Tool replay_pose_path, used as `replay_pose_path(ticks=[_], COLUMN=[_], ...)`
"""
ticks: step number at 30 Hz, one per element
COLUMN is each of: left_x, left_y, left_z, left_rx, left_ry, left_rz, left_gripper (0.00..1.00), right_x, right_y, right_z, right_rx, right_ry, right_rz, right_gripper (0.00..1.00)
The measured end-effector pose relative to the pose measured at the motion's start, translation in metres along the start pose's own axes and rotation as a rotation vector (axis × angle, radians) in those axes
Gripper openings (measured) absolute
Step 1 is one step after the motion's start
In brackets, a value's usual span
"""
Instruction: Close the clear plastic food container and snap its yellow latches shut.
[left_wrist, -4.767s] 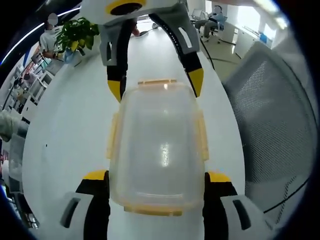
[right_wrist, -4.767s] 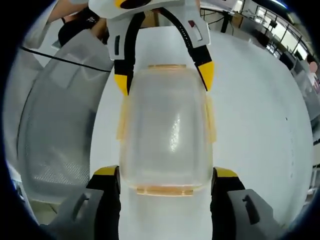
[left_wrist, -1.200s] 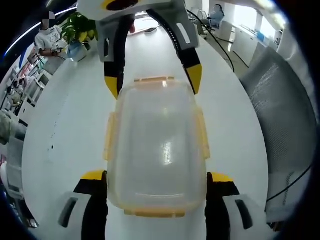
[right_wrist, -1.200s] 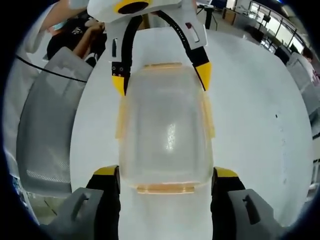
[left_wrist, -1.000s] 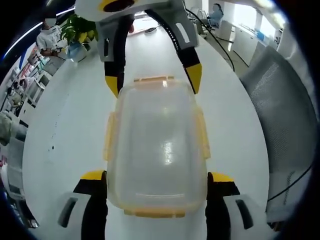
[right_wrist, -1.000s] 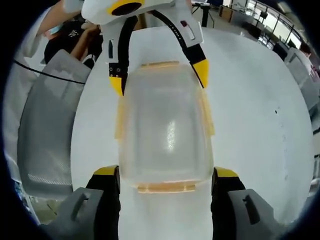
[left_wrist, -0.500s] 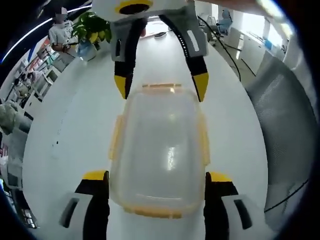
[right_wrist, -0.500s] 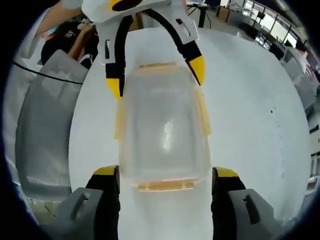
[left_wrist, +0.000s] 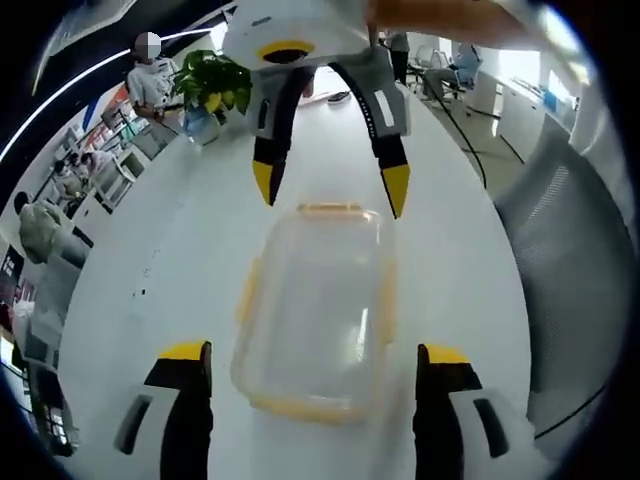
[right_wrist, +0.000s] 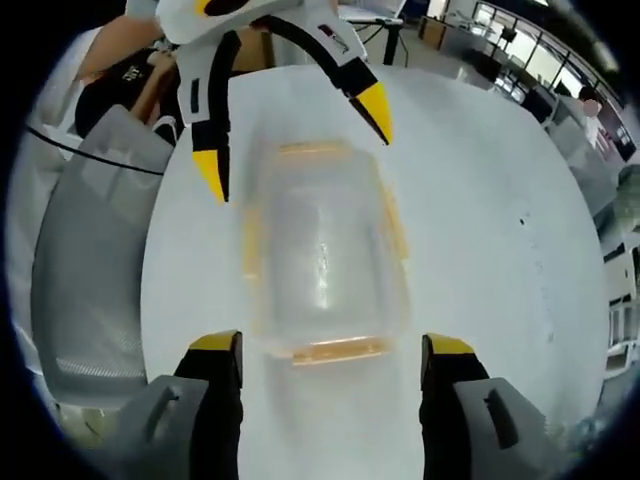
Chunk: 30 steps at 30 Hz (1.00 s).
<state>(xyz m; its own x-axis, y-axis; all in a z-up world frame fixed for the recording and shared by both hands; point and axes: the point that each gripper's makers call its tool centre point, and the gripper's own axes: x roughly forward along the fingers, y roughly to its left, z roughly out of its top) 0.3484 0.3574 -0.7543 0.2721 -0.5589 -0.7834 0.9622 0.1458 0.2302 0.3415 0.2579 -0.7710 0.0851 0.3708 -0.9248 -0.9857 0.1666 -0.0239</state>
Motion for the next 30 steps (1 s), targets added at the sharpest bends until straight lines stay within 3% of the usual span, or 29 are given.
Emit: replay_pose_path(ticks=[10, 18, 21, 26, 30], left_x=[-0.023, -0.040, -0.049, -0.066, -0.079], left_y=[-0.009, -0.023, -0.027, -0.031, -0.042], left_z=[0.001, 0.004, 0.005, 0.021, 0.017], left_rx=[-0.059, -0.065, -0.053, -0.134, -0.155], left_ry=[-0.055, -0.079, -0.088, -0.200, -0.220], left_rz=[0.065, 0.107, 0.129, 0.194, 0.242], left_gripper=[0.81, 0.80, 0.75, 0.74, 0.76], right_x=[-0.017, -0.031, -0.037, -0.044, -0.051], right_y=[0.013, 0.019, 0.022, 0.029, 0.034], right_z=[-0.003, 0.006, 0.009, 0.017, 0.022], right_rx=[0.001, 0.011, 0.013, 0.019, 0.019], right_ry=[-0.009, -0.052, -0.068, -0.113, -0.180], right_rz=[-0.041, -0.089, -0.106, -0.138, -0.207], right_gripper=[0.69, 0.69, 0.70, 0.73, 0.69])
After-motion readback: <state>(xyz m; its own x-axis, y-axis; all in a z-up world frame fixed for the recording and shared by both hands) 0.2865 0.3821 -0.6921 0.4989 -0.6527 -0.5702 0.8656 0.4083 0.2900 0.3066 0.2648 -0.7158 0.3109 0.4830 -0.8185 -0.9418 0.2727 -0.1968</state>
